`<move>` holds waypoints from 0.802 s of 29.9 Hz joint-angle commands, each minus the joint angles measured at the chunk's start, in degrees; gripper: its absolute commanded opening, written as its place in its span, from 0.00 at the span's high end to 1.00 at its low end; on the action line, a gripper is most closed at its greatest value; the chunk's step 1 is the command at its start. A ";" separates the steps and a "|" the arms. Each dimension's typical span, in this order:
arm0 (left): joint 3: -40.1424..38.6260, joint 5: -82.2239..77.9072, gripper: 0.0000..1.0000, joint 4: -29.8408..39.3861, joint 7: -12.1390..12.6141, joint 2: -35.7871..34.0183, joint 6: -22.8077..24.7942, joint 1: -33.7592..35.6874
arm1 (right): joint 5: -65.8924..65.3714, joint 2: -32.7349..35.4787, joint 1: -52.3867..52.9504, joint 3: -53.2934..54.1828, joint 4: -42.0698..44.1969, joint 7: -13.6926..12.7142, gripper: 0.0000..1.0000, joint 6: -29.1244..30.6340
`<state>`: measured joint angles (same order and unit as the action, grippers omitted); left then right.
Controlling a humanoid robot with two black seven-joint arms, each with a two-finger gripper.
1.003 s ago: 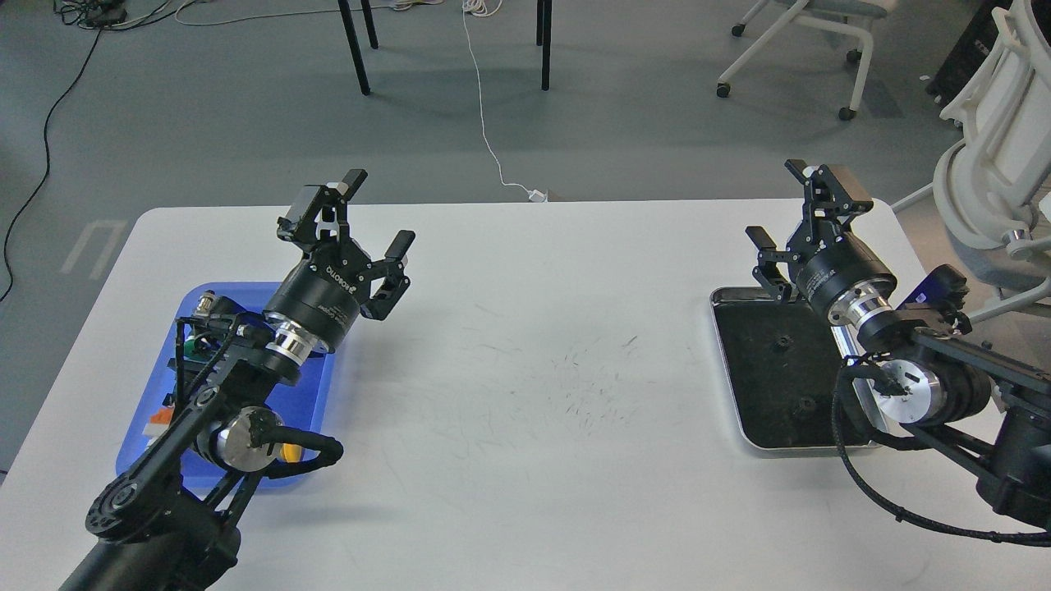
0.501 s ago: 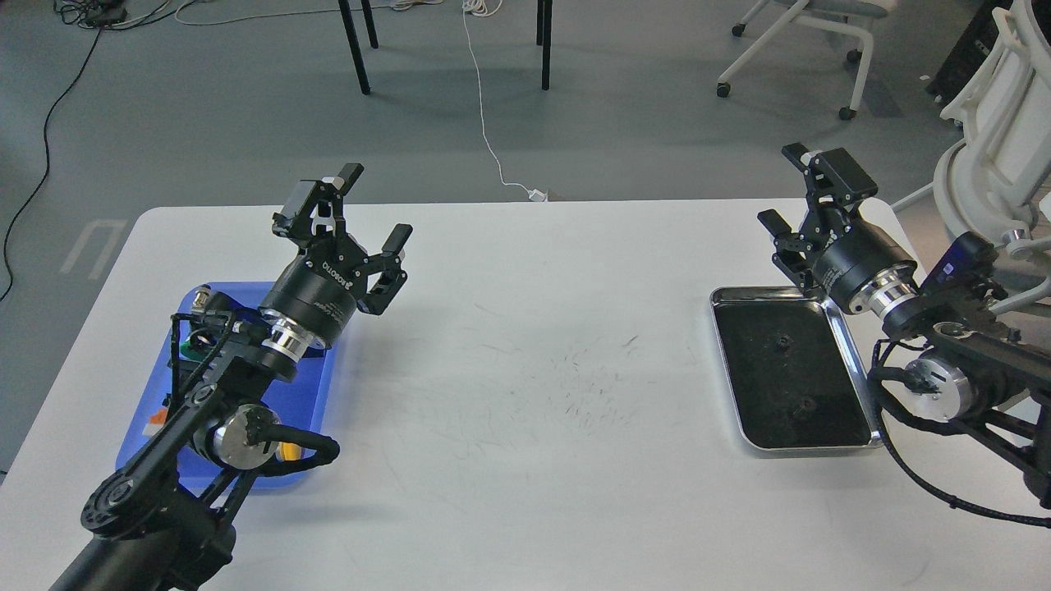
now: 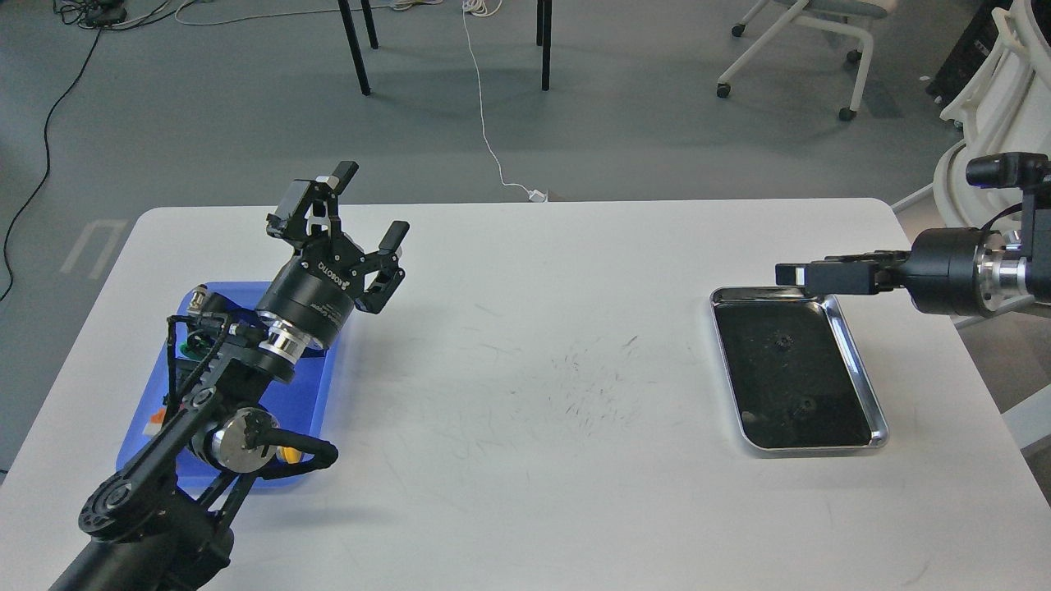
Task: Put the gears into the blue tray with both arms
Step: 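Lower the right gripper into the metal tray over a small black part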
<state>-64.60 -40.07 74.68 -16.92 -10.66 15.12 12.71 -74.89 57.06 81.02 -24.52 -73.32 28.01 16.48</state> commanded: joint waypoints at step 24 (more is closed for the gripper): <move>0.00 -0.01 0.02 0.99 -0.05 0.55 -0.18 -0.31 | -14.23 -17.51 -4.47 -18.81 12.33 -0.01 0.41 -10.33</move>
<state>-64.60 -40.08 75.65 -16.97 -10.13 14.94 12.42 -89.42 40.39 76.86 -43.34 -61.42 28.00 6.47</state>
